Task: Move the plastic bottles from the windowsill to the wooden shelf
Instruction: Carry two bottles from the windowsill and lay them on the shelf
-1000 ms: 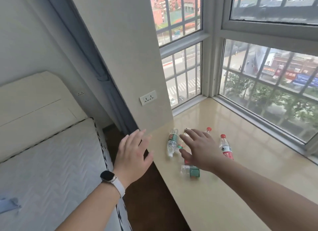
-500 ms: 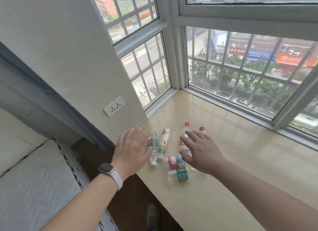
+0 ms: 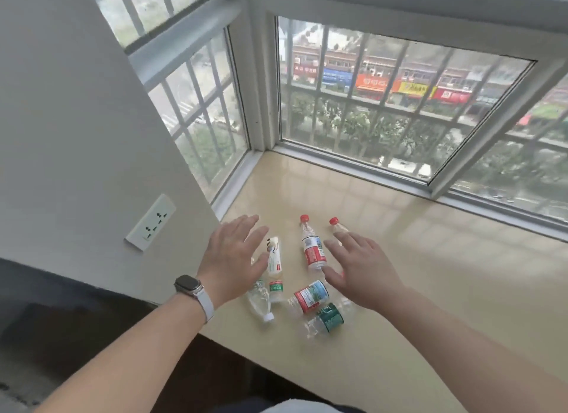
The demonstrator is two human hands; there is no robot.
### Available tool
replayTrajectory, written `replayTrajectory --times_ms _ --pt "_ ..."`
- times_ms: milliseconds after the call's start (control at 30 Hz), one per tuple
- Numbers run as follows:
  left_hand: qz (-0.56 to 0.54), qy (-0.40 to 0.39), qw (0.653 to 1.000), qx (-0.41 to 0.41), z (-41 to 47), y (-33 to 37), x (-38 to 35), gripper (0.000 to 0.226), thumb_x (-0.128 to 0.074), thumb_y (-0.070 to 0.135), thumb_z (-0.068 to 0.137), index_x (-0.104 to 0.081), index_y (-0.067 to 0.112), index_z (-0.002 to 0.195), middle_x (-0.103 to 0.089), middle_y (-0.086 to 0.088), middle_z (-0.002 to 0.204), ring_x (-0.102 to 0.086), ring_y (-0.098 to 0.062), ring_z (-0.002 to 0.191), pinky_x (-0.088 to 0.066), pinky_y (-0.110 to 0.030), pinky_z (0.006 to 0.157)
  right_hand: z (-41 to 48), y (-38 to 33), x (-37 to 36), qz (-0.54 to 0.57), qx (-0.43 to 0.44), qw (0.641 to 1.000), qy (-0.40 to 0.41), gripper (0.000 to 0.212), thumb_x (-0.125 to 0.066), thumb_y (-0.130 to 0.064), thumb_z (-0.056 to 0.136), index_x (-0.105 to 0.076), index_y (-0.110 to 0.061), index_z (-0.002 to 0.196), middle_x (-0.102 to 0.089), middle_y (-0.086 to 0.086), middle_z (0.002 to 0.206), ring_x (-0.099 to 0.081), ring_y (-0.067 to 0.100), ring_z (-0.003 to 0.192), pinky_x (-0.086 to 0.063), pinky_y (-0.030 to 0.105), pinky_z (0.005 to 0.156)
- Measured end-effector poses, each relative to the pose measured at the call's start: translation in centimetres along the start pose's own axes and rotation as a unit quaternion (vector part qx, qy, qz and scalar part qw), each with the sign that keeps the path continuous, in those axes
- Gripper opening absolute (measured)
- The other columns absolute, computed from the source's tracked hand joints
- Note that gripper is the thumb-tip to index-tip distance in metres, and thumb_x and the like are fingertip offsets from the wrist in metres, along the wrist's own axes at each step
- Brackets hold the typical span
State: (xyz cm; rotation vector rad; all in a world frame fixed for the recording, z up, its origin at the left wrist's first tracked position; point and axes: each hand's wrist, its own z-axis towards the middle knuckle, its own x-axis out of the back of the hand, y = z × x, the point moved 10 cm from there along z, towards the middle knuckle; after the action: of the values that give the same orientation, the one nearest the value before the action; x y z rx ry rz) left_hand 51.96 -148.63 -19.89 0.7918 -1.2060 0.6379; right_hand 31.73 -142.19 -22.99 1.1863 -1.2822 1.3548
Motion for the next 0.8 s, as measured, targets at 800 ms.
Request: replayTrajectory --times_ms 800 --pt "-0.169 -0.225 0.935 0.217 -4.6 -14.5 -19.7 0.049 -0.053 0.037 0.093 -0.050 0.022 0.140 -0.049 -0.006 0.144 -0.045 -0.030 0.129 -0.037 -0.041 0.104 3.9 -6.0 -15.2 0.014 -0.120 0.974 -0.190 0.058 -0.043 -0.053 0.091 -0.047 -0.021 0.140 -0.047 0.001 0.144 -0.044 0.025 0.129 -0.038 0.041 0.101"
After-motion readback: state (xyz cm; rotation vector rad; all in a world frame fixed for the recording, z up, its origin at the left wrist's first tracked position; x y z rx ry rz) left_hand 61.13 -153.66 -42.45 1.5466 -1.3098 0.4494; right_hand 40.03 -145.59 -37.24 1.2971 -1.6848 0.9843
